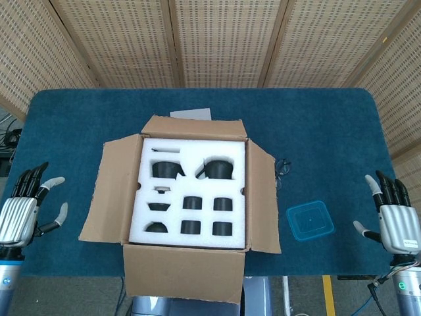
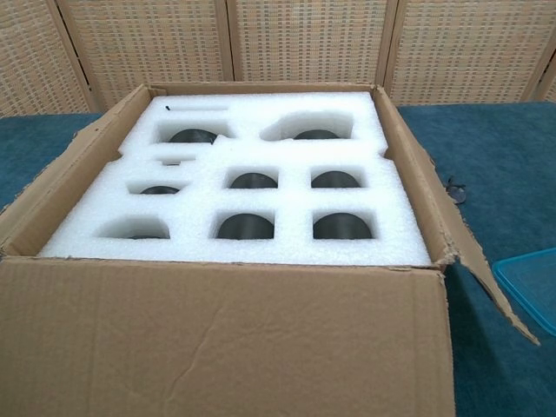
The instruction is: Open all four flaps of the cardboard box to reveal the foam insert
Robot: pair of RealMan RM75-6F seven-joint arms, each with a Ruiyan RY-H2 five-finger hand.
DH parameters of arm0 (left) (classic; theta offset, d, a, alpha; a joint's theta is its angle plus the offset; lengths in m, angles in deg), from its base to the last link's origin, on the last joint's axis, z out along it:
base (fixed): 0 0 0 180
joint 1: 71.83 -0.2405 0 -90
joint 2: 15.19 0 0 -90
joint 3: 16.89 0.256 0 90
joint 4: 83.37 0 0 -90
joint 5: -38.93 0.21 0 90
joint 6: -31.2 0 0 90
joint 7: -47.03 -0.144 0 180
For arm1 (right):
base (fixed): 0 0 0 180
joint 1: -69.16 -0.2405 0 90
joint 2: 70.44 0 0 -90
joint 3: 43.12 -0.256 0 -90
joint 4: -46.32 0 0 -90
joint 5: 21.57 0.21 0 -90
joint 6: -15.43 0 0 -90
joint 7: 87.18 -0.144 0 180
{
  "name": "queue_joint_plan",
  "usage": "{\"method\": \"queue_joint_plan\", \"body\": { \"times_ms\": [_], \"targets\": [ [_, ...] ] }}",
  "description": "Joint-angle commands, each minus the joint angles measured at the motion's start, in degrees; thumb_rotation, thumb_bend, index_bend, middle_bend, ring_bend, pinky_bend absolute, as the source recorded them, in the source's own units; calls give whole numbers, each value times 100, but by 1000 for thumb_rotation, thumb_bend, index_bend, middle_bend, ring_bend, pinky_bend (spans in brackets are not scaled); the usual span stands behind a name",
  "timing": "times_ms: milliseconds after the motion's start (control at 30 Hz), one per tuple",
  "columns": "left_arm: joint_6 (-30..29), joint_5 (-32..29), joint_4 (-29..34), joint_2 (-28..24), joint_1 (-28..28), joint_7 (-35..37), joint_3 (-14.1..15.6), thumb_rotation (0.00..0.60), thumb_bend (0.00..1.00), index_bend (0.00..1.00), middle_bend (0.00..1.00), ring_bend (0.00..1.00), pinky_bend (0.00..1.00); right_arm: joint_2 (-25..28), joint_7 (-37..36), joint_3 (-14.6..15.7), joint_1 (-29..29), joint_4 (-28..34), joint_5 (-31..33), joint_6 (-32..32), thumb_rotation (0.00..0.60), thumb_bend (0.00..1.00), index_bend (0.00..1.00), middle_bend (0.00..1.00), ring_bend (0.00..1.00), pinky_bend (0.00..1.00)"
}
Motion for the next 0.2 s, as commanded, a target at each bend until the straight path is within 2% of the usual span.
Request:
{"method": "queue_joint_plan", "body": {
  "times_ms": [33,200],
  "targets": [
    [-36,155,-8,47,-120,-47,6,229,432,223,2,0,0,-34,67,36,12,51,-66,24,600,182,0,0,0,0],
    [1,270,-27,76,-233,-126,-10,234,432,223,2,0,0,-41,130,62,20,101,-91,9,600,182,0,0,0,0]
  ]
}}
